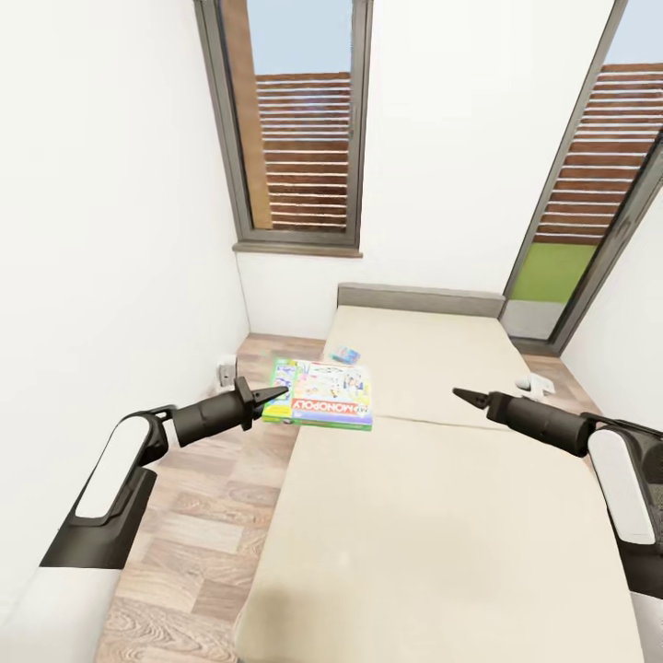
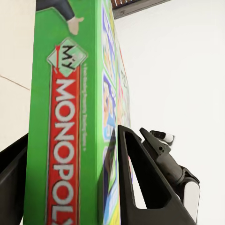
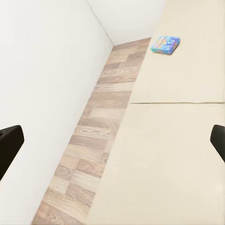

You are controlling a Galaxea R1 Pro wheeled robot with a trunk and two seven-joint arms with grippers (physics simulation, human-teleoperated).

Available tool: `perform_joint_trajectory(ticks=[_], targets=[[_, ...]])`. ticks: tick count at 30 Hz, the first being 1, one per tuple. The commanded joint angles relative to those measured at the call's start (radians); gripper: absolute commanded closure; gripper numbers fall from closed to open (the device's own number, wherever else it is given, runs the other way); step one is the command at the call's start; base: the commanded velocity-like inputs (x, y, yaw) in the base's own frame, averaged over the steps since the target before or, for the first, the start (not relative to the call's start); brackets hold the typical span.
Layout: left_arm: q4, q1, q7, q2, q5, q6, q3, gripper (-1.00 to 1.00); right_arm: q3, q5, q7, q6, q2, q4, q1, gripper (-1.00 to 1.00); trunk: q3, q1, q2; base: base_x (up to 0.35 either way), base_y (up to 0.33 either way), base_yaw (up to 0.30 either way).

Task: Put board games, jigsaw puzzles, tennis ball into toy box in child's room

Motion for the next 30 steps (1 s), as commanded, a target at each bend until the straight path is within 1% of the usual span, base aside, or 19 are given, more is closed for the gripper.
perform_joint_trajectory(ticks=[1, 6, 10, 21, 30], targets=[[-0.001, 0.004, 0.007, -0.005, 0.005, 0.001, -0.001, 1.0, 0.001, 0.011, 0.008, 0.004, 0.0, 0.0, -0.001, -1.0, 0.0, 0.001, -0.002, 0.0, 0.0, 0.0], [-0.004, 0.021, 0.006, -0.023, -0.009, 0.001, -0.001, 1.0, 0.007, 0.014, 0.004, 0.005, 0.001, 0.0, 0.004, -1.0, 0.008, 0.001, -0.002, 0.0, 0.0, 0.0], [-0.005, 0.027, 0.008, -0.028, -0.014, 0.001, -0.001, 1.0, 0.009, 0.015, 0.002, 0.005, 0.001, 0.0, 0.009, -1.0, 0.014, 0.001, -0.002, 0.0, 0.0, 0.0], [-0.006, 0.035, 0.01, -0.031, -0.019, 0.001, 0.002, 1.0, 0.012, 0.015, 0.002, 0.005, 0.002, 0.0, 0.017, -1.0, 0.032, 0.001, -0.002, 0.0, 0.0, 0.0], [-0.005, 0.038, 0.011, -0.033, -0.021, 0.0, 0.0, 1.0, 0.012, 0.011, 0.004, 0.003, 0.003, 0.001, 0.028, -1.0, 0.038, 0.001, -0.002, 0.0, 0.0, 0.0]])
